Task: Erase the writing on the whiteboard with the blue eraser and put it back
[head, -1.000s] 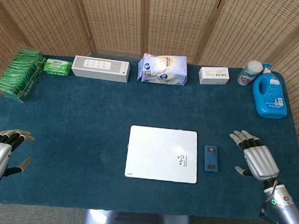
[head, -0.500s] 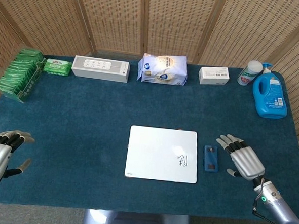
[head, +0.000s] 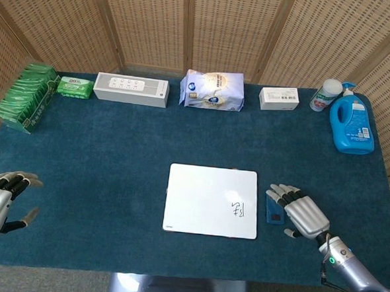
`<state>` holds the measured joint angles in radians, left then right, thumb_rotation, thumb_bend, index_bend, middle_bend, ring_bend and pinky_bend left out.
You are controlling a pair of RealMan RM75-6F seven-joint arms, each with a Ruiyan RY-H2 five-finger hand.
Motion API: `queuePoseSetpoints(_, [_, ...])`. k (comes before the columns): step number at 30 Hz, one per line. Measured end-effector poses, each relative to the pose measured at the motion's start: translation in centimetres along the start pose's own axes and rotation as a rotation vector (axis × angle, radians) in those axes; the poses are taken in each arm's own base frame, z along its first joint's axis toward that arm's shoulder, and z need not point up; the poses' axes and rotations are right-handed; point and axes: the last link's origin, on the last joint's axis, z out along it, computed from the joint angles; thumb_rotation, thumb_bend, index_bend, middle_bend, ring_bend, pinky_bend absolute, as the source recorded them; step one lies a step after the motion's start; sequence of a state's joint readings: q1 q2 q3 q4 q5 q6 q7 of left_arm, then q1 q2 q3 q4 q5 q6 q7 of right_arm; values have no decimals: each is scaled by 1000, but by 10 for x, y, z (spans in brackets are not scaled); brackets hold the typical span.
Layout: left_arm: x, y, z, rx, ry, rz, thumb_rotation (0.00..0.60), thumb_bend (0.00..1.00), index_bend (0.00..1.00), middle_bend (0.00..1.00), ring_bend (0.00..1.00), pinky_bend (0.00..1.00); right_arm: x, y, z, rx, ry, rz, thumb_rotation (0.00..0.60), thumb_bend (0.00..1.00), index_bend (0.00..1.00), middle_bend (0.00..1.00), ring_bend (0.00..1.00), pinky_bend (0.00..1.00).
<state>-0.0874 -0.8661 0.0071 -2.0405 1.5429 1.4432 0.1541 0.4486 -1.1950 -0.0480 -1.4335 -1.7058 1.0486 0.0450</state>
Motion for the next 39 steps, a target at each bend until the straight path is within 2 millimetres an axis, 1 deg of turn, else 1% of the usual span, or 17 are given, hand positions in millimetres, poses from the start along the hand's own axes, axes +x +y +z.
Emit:
queuePoseSetpoints(4, [0,-3,-1,7,0,-2,600,363,344,306,248,228,7,-14,7,12,-105,-5,600,106,80,46,0,158])
queuePoseSetpoints(6, [0,-4,-1,9,2,-3,600,363,344,306,248,228,11,-17,11,10,-139,-11,591,126,94,43,0,140])
queuePoseSetpoints(7, [0,-5,-2,11,3,-4,600,363,344,306,248,228,14,-19,14,9,-157,-13,575,140,99,40,0,137])
queuePoseSetpoints(9, [1,-7,-2,15,6,-4,600,363,344,306,248,228,19,-21,18,7,-180,-15,519,171,118,28,0,129])
queuePoseSetpoints(10, [1,-8,-3,18,7,-4,600,363,343,306,248,228,22,-22,21,5,-195,-19,479,179,137,20,0,123])
queuePoseSetpoints(11, [2,-9,-3,21,9,-4,600,363,343,306,248,228,24,-22,24,3,-207,-24,451,180,156,15,0,121])
queuePoseSetpoints(13, [2,-11,-5,27,11,-5,600,363,344,306,248,228,29,-23,29,-3,-232,-39,420,180,176,13,0,120])
queuePoseSetpoints(17, [2,-14,-7,35,12,-6,600,362,344,306,248,228,33,-23,34,-15,-265,-61,409,180,177,9,0,121])
queuePoseSetpoints(24, [2,-15,-6,33,13,-6,600,364,343,306,248,228,33,-20,39,-44,-297,-88,400,180,178,0,0,121])
queuePoseSetpoints(30, [2,-15,-7,33,12,-5,600,363,343,306,248,228,35,-16,45,-65,-307,-115,340,180,178,0,0,120])
queuePoseSetpoints(36, [2,-16,-8,37,13,-5,600,362,344,306,248,228,34,-10,49,-94,-332,-133,324,179,178,0,0,120])
queuePoseSetpoints(39, [1,-16,-8,36,12,-5,600,364,343,306,248,229,34,-7,51,-109,-339,-149,297,178,178,0,0,120])
